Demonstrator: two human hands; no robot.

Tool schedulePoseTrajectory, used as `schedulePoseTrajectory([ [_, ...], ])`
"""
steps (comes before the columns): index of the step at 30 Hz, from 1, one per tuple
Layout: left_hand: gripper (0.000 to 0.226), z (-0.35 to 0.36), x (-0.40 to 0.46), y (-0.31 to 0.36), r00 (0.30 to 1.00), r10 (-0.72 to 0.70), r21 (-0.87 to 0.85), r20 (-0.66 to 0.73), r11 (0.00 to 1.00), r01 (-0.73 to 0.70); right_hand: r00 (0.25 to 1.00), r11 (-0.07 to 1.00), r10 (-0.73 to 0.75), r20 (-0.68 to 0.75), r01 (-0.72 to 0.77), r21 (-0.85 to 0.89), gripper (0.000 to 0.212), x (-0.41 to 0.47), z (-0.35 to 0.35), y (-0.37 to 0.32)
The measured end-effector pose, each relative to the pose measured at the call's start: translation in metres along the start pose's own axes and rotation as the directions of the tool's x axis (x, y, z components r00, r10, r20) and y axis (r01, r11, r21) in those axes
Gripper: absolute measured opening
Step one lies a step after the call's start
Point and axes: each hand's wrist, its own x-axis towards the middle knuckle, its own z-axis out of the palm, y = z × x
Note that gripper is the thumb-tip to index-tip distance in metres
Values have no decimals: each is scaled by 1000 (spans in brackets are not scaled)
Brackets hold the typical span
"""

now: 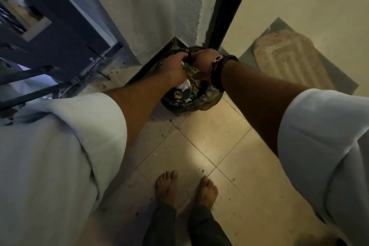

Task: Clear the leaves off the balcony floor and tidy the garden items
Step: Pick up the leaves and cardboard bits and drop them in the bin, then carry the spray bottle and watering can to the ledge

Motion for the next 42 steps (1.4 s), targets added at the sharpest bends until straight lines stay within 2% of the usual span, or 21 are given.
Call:
schedulePoseTrajectory([
  [3, 54, -9, -6, 0, 991, -72, -123, -112, 991, 58, 1000, 999, -6, 14, 6, 31, 41, -6, -10, 1],
  [6, 37, -19, -22, 2, 973, -120, -225, -196, 971, 75, 1000, 975, 3, -11, -1, 223, 44, -21, -16, 3],
  [9, 18, -32, -56, 18, 953, -168, -395, -252, 917, 57, 997, 904, 74, -15, -61, 424, 43, -54, -23, 4],
  [12, 5, -58, -113, 51, 943, -203, -482, -263, 875, 54, 991, 805, 135, -22, -97, 585, 41, -113, -36, -3],
  [16, 9, -97, -193, 99, 933, -180, -449, -312, 893, 22, 977, 685, 211, -27, -128, 717, 37, -213, -62, -22],
  [21, 23, -135, -284, 170, 954, -90, -403, -284, 915, -34, 974, 692, 202, -104, -66, 719, 30, -338, -90, -56],
  [26, 20, -152, -354, 216, 979, 128, -268, -156, 949, -167, 948, 575, 244, -202, 26, 818, 28, -432, -98, -71],
  [30, 26, -157, -399, 236, 967, 253, -284, -29, 926, -250, 900, 437, 338, -277, 111, 893, 26, -492, -81, -66],
  [34, 27, -145, -444, 241, 888, 436, -242, 147, 886, -395, 819, 265, 491, -298, 185, 946, 29, -553, -43, -43],
  [39, 26, -102, -504, 256, 745, 533, -159, 402, 841, -517, 659, 84, 696, -286, 320, 944, 28, -634, 11, -4],
  [42, 28, -68, -557, 274, 648, 572, -147, 503, 796, -588, 557, 30, 787, -266, 397, 917, 26, -696, 37, 22],
])
